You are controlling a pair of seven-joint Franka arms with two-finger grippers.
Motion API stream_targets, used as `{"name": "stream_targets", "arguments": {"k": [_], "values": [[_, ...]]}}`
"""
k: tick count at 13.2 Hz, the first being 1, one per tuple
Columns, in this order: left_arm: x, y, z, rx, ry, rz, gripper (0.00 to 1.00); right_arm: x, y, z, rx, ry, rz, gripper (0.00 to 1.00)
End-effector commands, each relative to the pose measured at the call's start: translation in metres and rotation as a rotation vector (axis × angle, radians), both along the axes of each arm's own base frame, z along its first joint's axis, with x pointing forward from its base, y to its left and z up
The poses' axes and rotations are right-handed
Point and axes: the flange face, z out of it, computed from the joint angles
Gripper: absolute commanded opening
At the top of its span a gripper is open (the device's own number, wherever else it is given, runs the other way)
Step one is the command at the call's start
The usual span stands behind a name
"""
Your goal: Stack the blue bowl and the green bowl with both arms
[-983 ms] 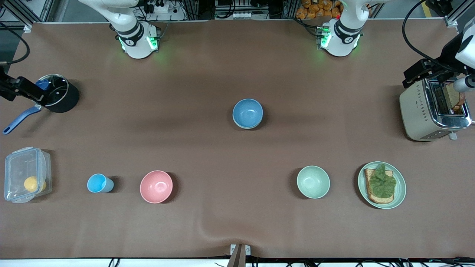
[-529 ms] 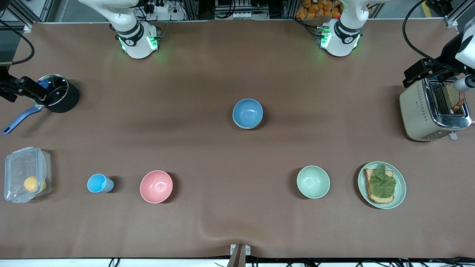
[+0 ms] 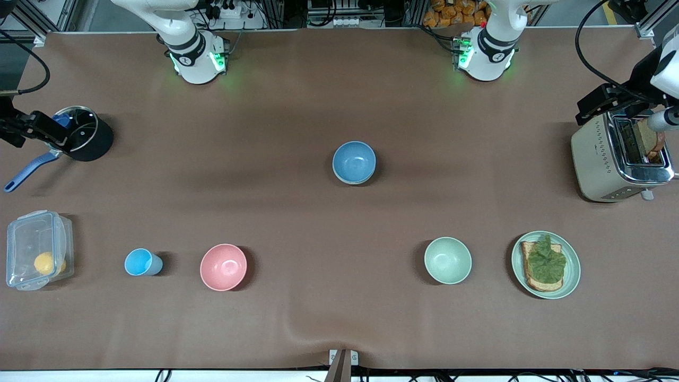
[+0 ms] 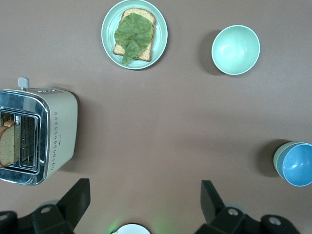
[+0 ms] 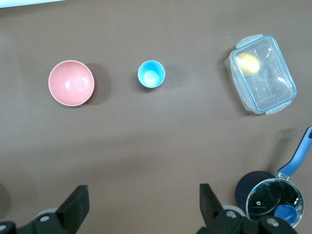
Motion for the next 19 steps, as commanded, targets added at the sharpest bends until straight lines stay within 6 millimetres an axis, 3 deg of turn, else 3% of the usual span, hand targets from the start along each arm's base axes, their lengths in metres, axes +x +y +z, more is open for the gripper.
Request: {"name": "stream_targets", "arguments": {"k": [1, 9, 19], "values": [[-0.003, 0.003, 0.008, 0.015, -0.001, -0.019, 1.0, 0.0, -0.003, 0.001, 0.003, -0.004, -0.007, 1.0], [-0.005, 0.0, 0.009, 0.015, -0.002, -0.021, 1.0, 0.004, -0.002, -0.004, 0.003, 0.002, -0.005, 1.0], [-0.007, 0.012, 0.009, 0.016, 0.02, -0.031, 1.0, 0.009, -0.002, -0.006, 0.004, -0.009, -0.005, 1.0]]}}
